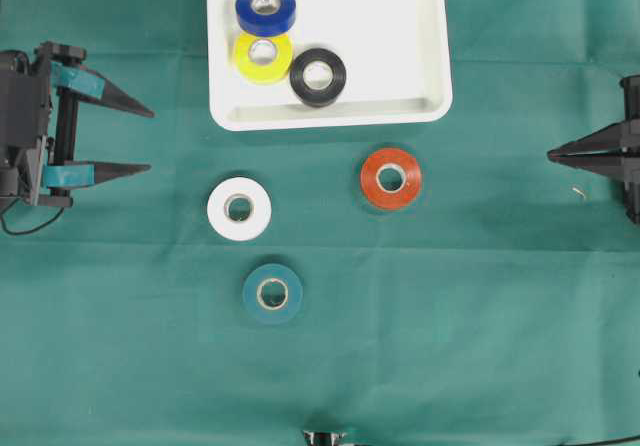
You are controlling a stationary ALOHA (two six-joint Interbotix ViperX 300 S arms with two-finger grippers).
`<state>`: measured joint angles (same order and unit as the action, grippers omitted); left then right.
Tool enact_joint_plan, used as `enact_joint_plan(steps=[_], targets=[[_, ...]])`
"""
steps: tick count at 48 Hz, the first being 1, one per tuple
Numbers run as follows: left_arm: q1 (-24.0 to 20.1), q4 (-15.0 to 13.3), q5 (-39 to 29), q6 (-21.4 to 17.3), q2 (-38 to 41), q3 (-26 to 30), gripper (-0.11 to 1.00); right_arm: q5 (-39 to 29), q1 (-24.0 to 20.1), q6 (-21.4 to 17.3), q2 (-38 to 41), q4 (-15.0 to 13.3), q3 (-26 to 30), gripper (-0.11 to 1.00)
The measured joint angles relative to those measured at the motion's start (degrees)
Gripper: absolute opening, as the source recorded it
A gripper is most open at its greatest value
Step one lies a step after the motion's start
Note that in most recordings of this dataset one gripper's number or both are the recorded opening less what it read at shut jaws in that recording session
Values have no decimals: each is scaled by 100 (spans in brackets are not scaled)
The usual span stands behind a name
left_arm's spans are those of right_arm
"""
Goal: Put the tape into the white case with the left arm.
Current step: 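Move the left gripper down past the white roll to the teal roll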
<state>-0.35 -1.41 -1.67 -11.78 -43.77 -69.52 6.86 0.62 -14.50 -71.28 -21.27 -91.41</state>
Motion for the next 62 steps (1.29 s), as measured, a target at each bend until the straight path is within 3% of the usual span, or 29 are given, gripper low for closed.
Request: enact_joint_plan(steps=[44, 62], targets=[[993, 0, 26, -35, 2320, 1230, 74, -9, 0, 0, 0, 0, 0, -9], [1362, 0, 18, -44, 3480, 2136, 74, 0, 0, 0, 0, 0, 0, -9]])
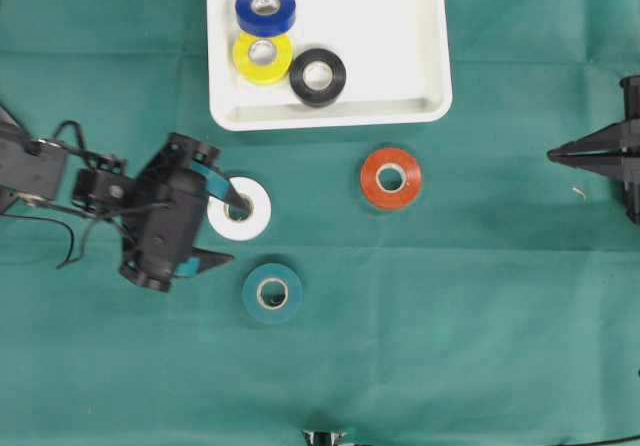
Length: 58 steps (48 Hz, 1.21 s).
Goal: Put the tape into the white case with the left arm.
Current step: 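Move the left gripper down past the white roll to the teal roll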
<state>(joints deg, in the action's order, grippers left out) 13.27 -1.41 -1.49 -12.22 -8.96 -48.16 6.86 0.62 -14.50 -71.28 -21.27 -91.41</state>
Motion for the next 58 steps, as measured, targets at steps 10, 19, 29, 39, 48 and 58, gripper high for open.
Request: enact_joint_plan(steps=[10, 19, 29, 39, 48, 58], targets=[[149, 9, -149, 9, 492, 483, 74, 0, 0, 0, 0, 0, 0, -9], [176, 0, -431, 18, 835, 756, 74, 0, 0, 0, 0, 0, 0, -9], [211, 0, -571, -18, 1187, 1099, 74, 0, 0, 0, -9, 0, 0, -9], [211, 0, -756, -18, 1582, 1283, 74, 0, 0, 0, 0, 0, 0, -9], [211, 9, -940, -18, 1811, 1406, 74, -9, 0, 9, 0, 0, 0, -9], [211, 9, -967, -35, 1986, 1547, 74, 0, 0, 0, 0, 0, 0, -9]])
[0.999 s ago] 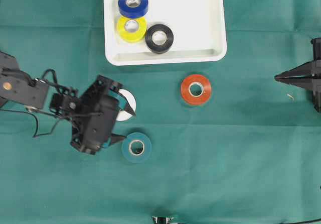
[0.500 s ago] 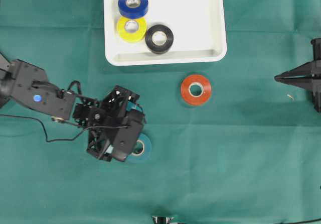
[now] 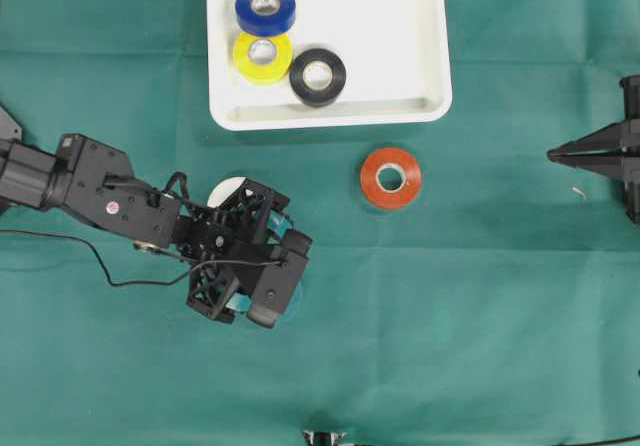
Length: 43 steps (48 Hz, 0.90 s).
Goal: Put the tape into the white case with the left arm.
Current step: 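Move the left gripper down past the white roll to the teal roll, then grasp the teal roll by its rim with the left gripper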
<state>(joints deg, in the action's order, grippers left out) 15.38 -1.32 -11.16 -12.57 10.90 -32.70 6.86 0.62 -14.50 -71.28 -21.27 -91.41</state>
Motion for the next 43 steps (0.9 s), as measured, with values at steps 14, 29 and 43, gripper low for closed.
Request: enact_joint_plan(steps=[14, 29, 43], targets=[[0, -9, -26, 26, 211, 149, 74, -9, 0, 0, 0, 0, 0, -9], [53, -9, -114, 53, 220, 158, 25, -9, 0, 0, -9, 0, 0, -9], [44, -9, -246, 79, 220, 211, 24, 0, 0, 0, 0, 0, 0, -9]])
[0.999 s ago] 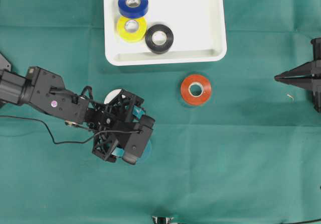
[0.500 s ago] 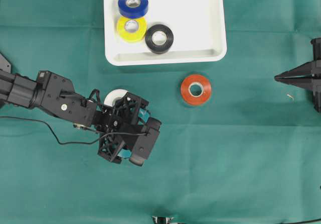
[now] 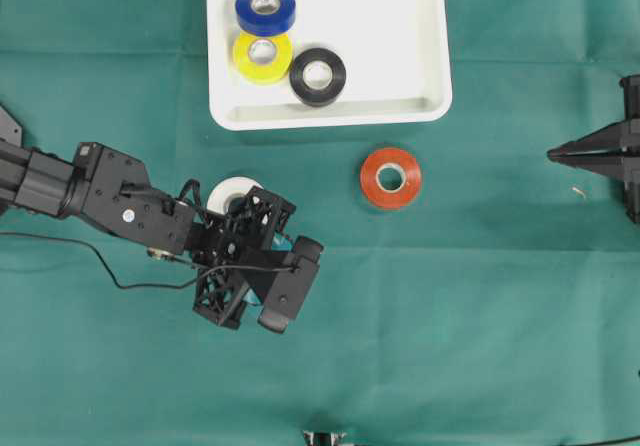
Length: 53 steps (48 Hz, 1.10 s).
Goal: Put the tape into the white case with the left arm.
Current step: 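Grasp the teal roll by its rim with the left gripper, then carry the teal roll with the left gripper into the tray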
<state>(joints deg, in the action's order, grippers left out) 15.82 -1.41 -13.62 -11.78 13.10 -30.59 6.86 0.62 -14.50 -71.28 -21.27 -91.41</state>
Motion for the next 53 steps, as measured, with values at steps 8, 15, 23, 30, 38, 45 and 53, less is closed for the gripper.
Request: enact_joint_plan(steps=[8, 15, 23, 30, 38, 45, 53], targets=[[9, 0, -44, -9, -26, 9, 24, 0, 0, 0, 0, 0, 0, -9], [53, 0, -264, -9, -176, 114, 24, 0, 0, 0, 0, 0, 0, -9], [149, 0, -800, -9, -404, 378, 24, -9, 0, 0, -9, 0, 0, -9], [149, 0, -1204, -26, -475, 563, 24, 0, 0, 0, 0, 0, 0, -9], [141, 9, -1327, -62, -510, 642, 24, 0, 0, 0, -9, 0, 0, -9], [-79, 9, -1336, -62, -571, 642, 24, 0, 0, 0, 0, 0, 0, -9], [-545, 18, -1327, -79, -642, 642, 24, -9, 0, 0, 0, 0, 0, -9]])
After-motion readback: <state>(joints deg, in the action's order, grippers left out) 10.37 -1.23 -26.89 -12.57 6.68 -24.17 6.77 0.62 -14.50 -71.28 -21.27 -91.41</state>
